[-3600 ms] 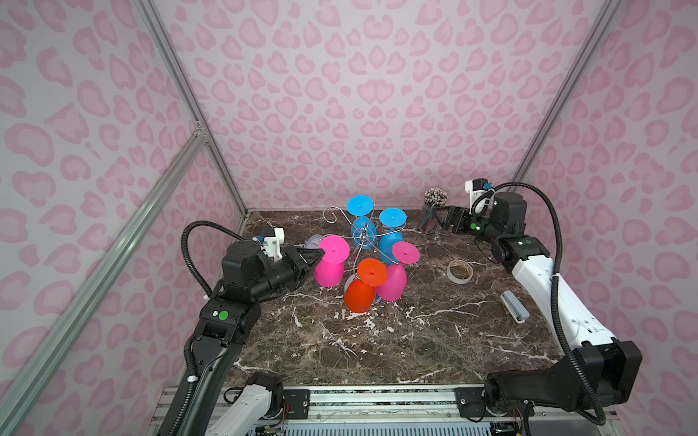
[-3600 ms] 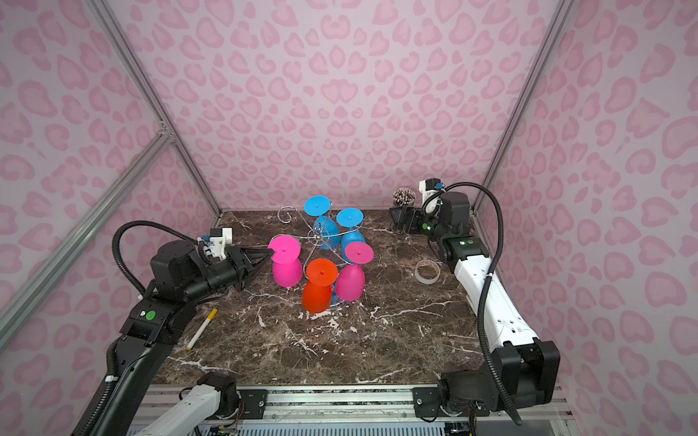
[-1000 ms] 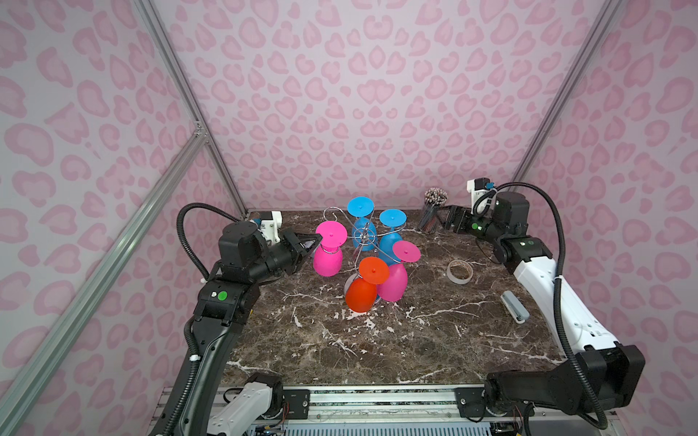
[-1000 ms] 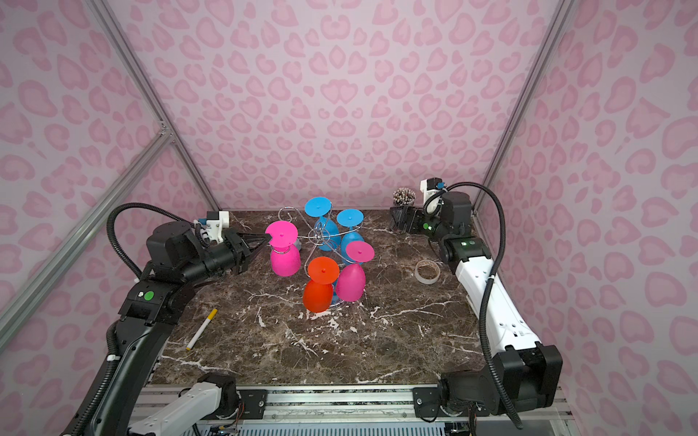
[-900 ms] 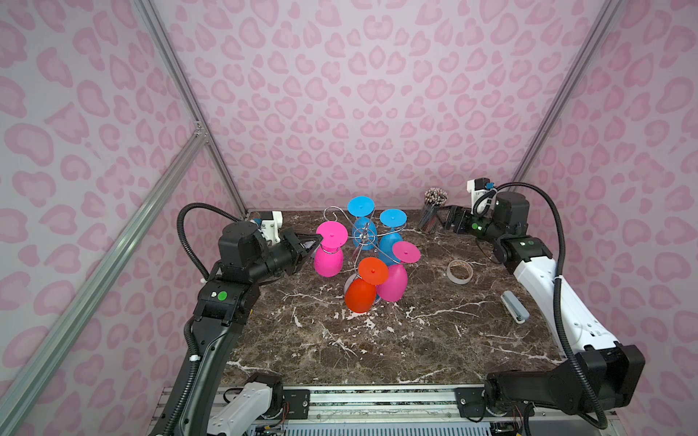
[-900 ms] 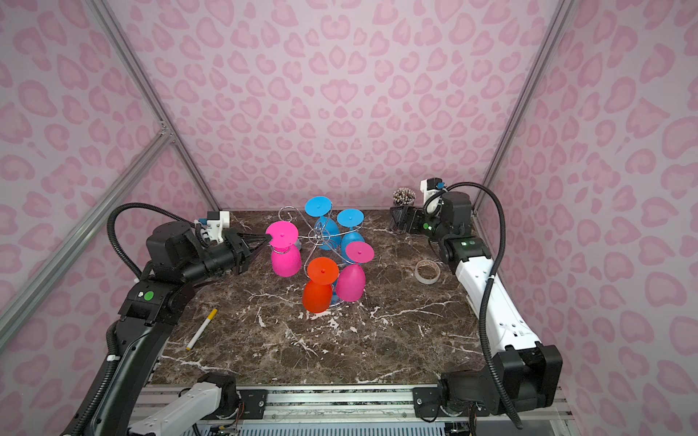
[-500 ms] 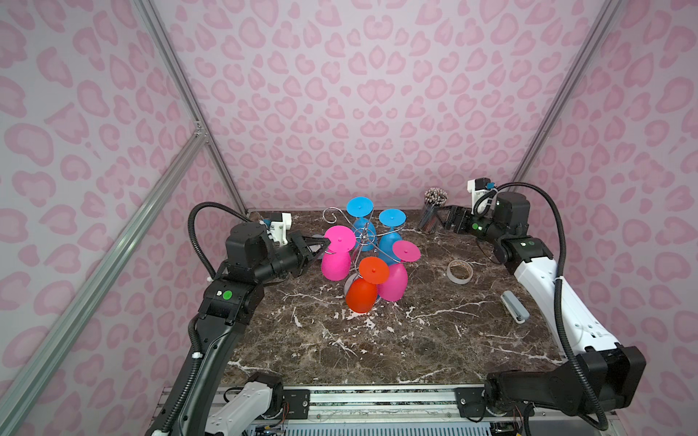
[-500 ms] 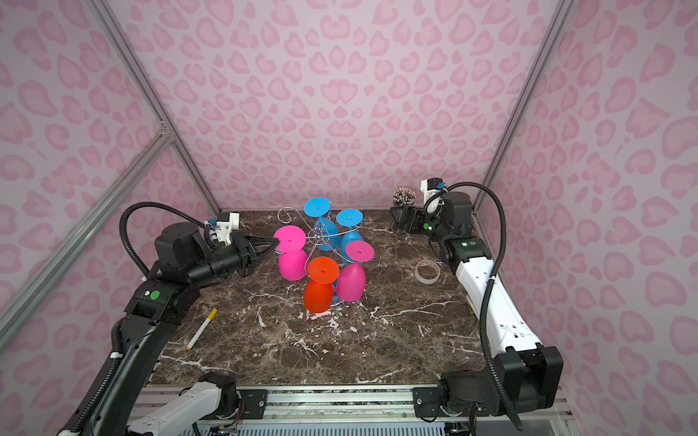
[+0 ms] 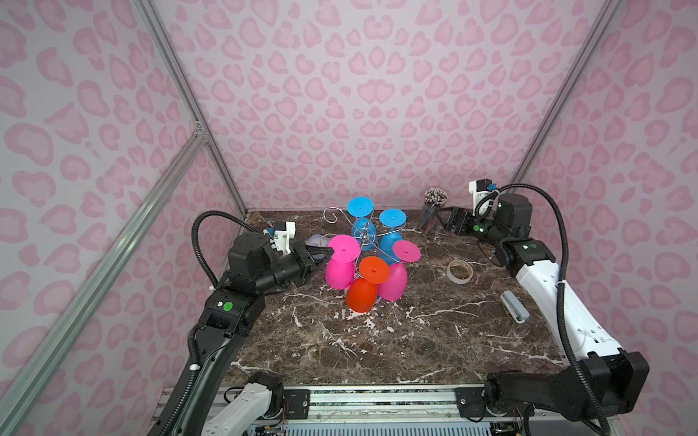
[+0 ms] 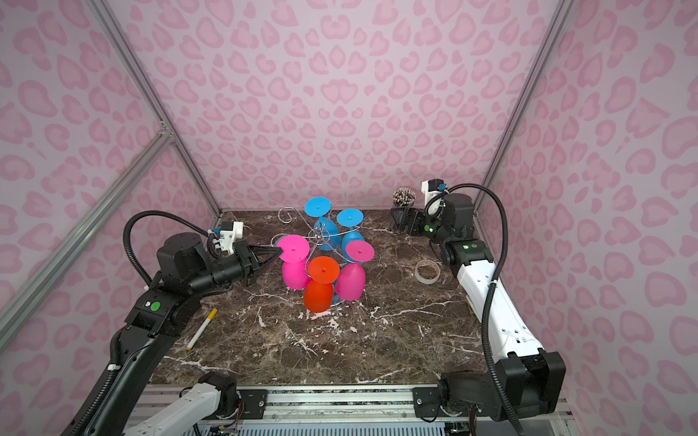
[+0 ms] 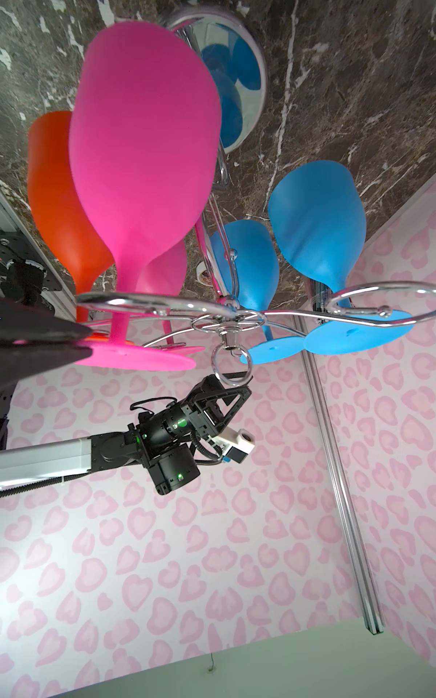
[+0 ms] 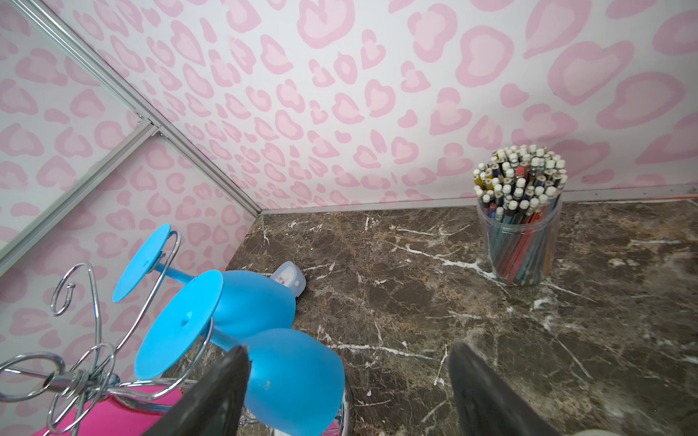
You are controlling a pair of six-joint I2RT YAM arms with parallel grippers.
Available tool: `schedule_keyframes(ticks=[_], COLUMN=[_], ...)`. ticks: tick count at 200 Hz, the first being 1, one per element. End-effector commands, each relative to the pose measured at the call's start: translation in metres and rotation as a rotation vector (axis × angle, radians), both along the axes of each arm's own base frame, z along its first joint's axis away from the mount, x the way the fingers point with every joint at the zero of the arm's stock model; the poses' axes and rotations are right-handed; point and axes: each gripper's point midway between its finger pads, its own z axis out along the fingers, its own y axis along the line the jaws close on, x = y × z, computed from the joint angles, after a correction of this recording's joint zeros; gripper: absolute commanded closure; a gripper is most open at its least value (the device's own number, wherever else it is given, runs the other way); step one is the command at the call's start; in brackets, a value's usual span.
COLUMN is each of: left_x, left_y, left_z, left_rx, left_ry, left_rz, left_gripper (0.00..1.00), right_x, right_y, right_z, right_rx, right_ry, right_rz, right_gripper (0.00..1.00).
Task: Take the wine glass off the wine glass rack
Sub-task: 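Slide the magenta glass off the rack hook with the left gripper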
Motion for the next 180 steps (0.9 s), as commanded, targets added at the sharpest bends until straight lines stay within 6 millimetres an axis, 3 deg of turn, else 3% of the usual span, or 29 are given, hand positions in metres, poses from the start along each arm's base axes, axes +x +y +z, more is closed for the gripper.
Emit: schedule_keyframes(ticks=[1,76,117,136,158,180], left_x=[-0.001,-0.027,-0.048,-0.055,-0.062,-0.061], left_y=[0.001,0.023,0.046,0.066,0.091,0.096], left_z=[0.011,0.005,0.002,0.023,0.064,0.103], left_rx=[-0.02,-0.025,0.032,0.071,0.132,0.247], left_ry=[-0.043,-0.055,-0.101,-0.213,-0.4,-0.581], left_rz=[0.008,0.107,0.193,0.284,0.403,0.422], left_gripper=[0.97,0.97,0.97,0.96,0.96,0.96], right_x=[0.001,-0.002,-0.001,-0.002,-0.003,-0.001], right_y=[0.0,0.004,0.009,0.015,0.02,0.02], right_z=[0.003,0.015,0.018,0.026,0.04,0.058], right_rx=[0.007,0.016,0.008,0.017,0.015,0.015], right_ry=[-0.016,-0.037,-0.034,-0.041,-0.058,-0.085], right_rz=[-0.005,0.023,0.042,0.056,0.071,0.07], right_gripper=[0.15,0.16,0.16,0.16,0.16,0.16])
